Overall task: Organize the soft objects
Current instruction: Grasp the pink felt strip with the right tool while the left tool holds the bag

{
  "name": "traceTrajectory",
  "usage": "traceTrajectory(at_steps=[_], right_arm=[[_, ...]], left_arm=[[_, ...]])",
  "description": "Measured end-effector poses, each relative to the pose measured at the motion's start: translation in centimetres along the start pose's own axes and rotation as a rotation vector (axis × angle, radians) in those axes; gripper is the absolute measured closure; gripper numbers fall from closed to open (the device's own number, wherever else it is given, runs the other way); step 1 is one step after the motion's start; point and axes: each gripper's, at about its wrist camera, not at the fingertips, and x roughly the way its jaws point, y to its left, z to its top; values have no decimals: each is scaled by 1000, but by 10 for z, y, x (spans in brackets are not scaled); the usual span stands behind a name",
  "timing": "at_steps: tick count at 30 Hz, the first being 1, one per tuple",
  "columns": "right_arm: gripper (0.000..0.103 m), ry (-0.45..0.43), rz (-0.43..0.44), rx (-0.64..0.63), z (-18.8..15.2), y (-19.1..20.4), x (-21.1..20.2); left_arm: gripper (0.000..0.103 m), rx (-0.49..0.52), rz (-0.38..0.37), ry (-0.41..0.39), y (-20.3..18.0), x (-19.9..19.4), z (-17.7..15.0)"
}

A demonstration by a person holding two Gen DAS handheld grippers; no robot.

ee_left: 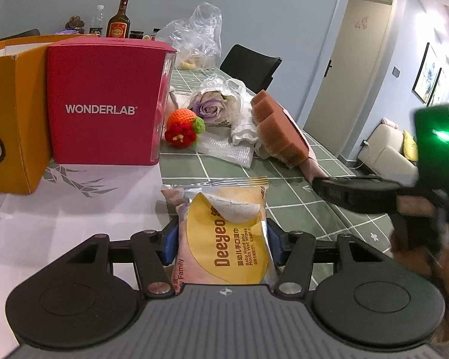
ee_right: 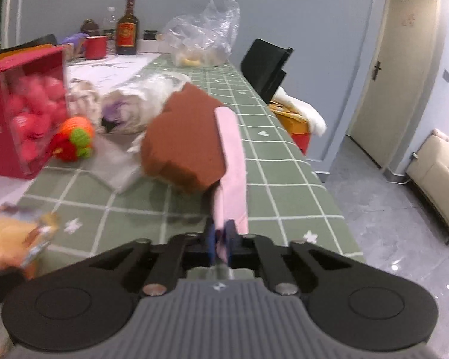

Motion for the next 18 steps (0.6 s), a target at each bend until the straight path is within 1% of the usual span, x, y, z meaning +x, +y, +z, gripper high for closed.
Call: traceTrajectory(at_steps=[3, 5, 7, 9, 10, 12, 15, 16, 17, 18], right_arm=[[103, -12, 52, 3, -8, 0, -23], [103, -4, 92, -1, -17, 1, -40], [103, -2, 115, 4, -23, 1, -52], [102, -5, 121, 11, -25, 0, -59], [100, -12, 115, 21, -24, -1, -60], [99, -23, 99, 44, -18, -6, -56], [98, -37, 106, 85, -8, -16, -42], [90, -36, 115, 106, -4, -20, -36], [67, -33, 120, 128, 0, -23, -29], [57, -34, 124, 146, 3, -26, -23]], left_arm=[[38, -4, -4, -1, 1, 0, 0], [38, -6, -6, -1, 2, -1, 0], [38, -6, -5, -1, 2, -1, 0], [38, -8, -6, -2, 2, -2, 0], [38, -9, -6, -2, 3, -2, 0], [38, -8, -6, -2, 3, -2, 0], [38, -8, -6, -1, 3, -2, 0], [38, -8, -6, -2, 3, -2, 0], [38, -8, -6, -1, 3, -2, 0], [38, -8, -7, -2, 2, -2, 0]])
